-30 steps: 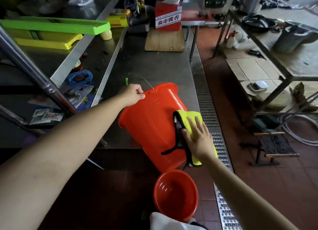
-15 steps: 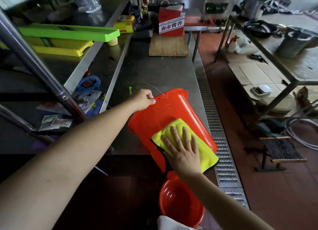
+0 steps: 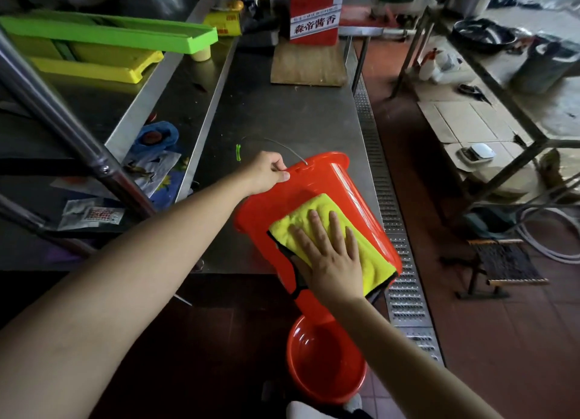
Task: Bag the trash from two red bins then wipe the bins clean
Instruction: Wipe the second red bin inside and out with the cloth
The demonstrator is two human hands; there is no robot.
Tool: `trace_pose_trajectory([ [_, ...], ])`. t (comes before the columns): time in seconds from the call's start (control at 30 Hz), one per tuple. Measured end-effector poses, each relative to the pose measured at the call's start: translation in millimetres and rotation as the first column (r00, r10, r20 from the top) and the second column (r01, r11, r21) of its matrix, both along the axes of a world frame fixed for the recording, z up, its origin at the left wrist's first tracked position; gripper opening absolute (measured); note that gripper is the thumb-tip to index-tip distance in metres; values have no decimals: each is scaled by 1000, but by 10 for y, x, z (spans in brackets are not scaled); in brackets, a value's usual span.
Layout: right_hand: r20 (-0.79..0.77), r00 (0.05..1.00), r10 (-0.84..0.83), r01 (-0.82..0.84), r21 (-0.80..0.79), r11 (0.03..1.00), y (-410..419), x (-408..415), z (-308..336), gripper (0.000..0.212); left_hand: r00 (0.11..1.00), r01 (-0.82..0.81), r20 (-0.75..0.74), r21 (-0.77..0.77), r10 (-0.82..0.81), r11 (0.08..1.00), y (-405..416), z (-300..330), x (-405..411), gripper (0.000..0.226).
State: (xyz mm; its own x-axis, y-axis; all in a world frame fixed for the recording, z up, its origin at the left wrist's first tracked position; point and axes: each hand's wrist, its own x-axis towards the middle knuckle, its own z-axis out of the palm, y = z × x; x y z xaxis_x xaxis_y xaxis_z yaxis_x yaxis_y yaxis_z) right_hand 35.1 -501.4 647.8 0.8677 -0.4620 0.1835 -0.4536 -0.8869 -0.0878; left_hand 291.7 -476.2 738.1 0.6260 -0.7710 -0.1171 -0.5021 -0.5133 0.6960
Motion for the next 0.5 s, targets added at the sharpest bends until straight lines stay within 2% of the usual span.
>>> trace_pose_trajectory([
  [0.13, 58, 998, -16, 16, 6, 1000, -91, -732, -163, 62, 1000, -2, 5, 13, 2, 1000, 43, 9, -44, 15],
  [0.23, 19, 999, 26, -27, 47, 999, -144, -880, -128, 62, 1000, -6, -21, 9, 6, 1000, 86, 1, -113, 14],
  [0.33, -41, 999, -18, 21, 95, 995, -212, -628, -4, 61, 1000, -11, -21, 10, 11, 1000, 138, -28, -191, 13],
  [0.5, -47, 999, 1, 10, 217, 976, -457, 326, 379, 61, 999, -30, 12, -18, 31, 999, 216, -14, -220, 10],
])
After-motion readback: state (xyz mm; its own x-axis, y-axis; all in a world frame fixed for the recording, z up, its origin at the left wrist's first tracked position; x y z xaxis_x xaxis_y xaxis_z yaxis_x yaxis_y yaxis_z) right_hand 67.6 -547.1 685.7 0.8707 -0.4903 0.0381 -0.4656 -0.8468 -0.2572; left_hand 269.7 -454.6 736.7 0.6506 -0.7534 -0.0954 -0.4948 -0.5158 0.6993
